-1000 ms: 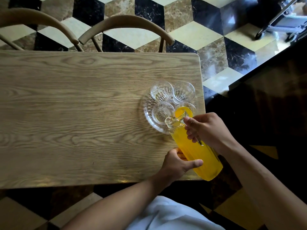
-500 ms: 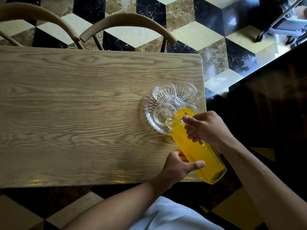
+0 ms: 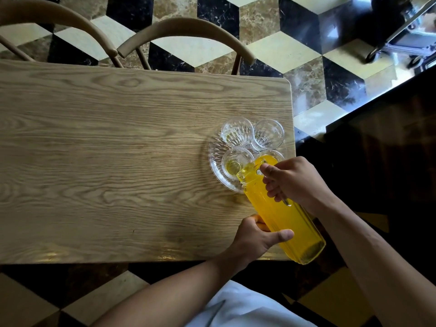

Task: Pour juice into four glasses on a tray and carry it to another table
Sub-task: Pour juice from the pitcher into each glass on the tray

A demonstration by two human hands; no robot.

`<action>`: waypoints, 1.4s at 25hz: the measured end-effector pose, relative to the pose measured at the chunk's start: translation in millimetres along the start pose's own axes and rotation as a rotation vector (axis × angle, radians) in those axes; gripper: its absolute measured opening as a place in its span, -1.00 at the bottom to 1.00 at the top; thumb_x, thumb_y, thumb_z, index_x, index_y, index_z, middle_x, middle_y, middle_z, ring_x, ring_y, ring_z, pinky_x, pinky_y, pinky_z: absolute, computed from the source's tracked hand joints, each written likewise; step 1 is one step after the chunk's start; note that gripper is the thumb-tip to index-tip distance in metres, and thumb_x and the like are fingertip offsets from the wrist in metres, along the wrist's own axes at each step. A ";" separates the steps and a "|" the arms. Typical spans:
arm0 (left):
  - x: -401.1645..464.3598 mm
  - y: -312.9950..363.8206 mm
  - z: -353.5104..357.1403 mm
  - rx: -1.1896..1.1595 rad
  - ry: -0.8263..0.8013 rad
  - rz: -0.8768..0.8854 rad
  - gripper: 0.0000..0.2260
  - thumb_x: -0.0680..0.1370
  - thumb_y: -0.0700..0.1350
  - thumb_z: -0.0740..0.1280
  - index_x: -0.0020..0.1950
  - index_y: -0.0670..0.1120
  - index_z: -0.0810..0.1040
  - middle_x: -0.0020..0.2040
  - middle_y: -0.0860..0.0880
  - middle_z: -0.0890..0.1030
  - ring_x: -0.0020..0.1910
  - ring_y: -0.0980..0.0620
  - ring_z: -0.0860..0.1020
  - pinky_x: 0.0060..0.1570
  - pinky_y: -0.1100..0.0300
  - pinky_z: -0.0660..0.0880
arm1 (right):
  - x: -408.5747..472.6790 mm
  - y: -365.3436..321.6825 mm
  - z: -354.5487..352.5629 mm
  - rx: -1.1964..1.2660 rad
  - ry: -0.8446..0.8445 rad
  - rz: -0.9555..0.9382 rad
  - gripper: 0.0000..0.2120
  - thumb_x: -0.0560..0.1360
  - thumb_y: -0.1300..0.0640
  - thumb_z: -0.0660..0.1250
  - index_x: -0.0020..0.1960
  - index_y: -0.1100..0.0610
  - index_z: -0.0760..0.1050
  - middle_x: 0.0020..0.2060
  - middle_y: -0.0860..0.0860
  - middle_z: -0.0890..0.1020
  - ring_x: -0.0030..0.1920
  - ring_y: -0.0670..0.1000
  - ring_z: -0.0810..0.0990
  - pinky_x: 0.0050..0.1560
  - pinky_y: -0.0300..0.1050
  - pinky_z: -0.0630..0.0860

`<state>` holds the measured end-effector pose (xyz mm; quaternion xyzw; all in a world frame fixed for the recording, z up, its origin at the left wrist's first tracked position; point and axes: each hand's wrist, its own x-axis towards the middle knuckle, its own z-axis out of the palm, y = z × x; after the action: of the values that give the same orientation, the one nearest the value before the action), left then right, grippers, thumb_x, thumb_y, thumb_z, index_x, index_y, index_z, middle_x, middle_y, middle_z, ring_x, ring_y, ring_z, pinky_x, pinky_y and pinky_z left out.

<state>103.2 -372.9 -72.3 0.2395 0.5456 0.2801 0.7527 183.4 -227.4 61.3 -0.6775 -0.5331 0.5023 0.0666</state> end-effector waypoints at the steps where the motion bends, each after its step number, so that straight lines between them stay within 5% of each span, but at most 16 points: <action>1: 0.3 -0.1 -0.1 -0.002 0.000 0.003 -0.36 0.13 0.29 0.72 0.06 -0.03 0.71 0.00 0.00 0.82 0.02 -0.01 0.79 0.08 0.15 0.71 | 0.7 -0.5 0.4 -0.003 -0.001 0.001 -0.59 0.59 -0.09 0.41 -0.27 0.20 0.68 -0.42 0.09 0.73 -0.37 0.15 0.75 -0.23 0.16 0.73; 29: 4.4 2.9 0.8 0.001 0.003 -0.004 -0.19 0.15 0.30 0.73 0.15 -0.23 0.65 0.10 -0.30 0.73 0.12 -0.33 0.73 0.22 -0.32 0.63 | 1.4 -16.2 0.9 -0.023 0.014 0.046 -0.57 0.59 -0.07 0.42 -0.28 0.24 0.67 -0.42 0.12 0.72 -0.33 0.20 0.75 -0.20 0.16 0.74; 35: 2.4 6.3 1.2 -0.005 -0.013 -0.016 -0.32 0.14 0.28 0.74 0.08 -0.10 0.71 0.05 -0.16 0.79 0.12 -0.22 0.75 0.24 -0.24 0.66 | 2.4 -16.6 1.6 -0.042 0.017 0.055 -0.56 0.59 -0.08 0.42 -0.29 0.23 0.67 -0.44 0.09 0.71 -0.40 0.12 0.73 -0.24 0.11 0.74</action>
<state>103.9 -366.8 -69.5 0.2351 0.5421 0.2736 0.7589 171.2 -219.2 69.4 -0.6974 -0.5241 0.4869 0.0430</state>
